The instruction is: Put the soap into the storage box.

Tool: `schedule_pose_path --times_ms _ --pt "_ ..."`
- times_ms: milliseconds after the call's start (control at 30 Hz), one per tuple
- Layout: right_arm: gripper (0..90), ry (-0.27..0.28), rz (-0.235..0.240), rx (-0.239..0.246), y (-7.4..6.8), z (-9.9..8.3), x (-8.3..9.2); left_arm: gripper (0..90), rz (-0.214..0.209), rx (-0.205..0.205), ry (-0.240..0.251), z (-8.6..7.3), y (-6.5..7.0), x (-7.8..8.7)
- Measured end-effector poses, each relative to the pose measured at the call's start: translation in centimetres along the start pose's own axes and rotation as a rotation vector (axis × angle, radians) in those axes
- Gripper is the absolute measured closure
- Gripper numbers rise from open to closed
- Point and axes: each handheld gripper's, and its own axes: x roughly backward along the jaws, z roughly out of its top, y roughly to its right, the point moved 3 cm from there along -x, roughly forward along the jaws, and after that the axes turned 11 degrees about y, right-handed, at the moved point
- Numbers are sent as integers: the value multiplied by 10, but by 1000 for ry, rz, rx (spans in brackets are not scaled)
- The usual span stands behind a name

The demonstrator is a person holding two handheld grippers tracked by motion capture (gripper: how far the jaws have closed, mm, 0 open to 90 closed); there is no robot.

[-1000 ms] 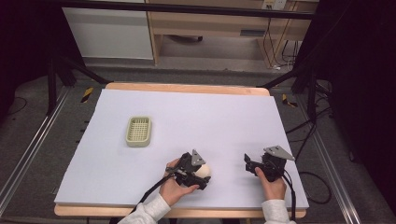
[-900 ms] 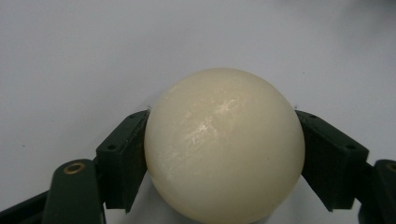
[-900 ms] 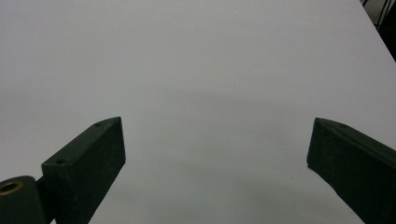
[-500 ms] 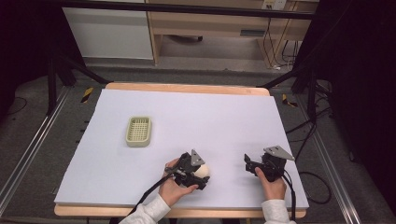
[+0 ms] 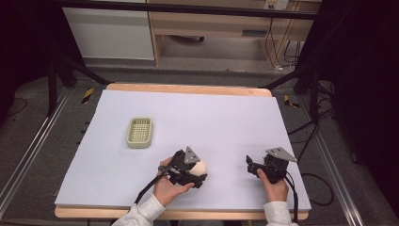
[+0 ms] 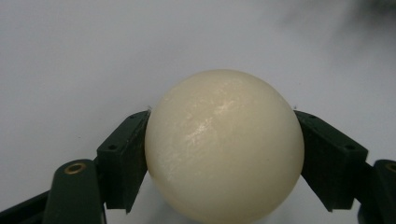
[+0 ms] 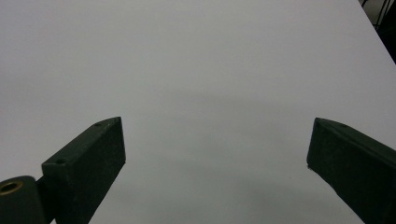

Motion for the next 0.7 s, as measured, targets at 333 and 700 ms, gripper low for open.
schedule_pose_path --times_ms 333,700 --pt "48 1 1 -1 0 0 0 237 13 -2 8 5 -9 14" --pt "48 1 2 0 -1 0 0 237 35 9 12 4 -22 26"
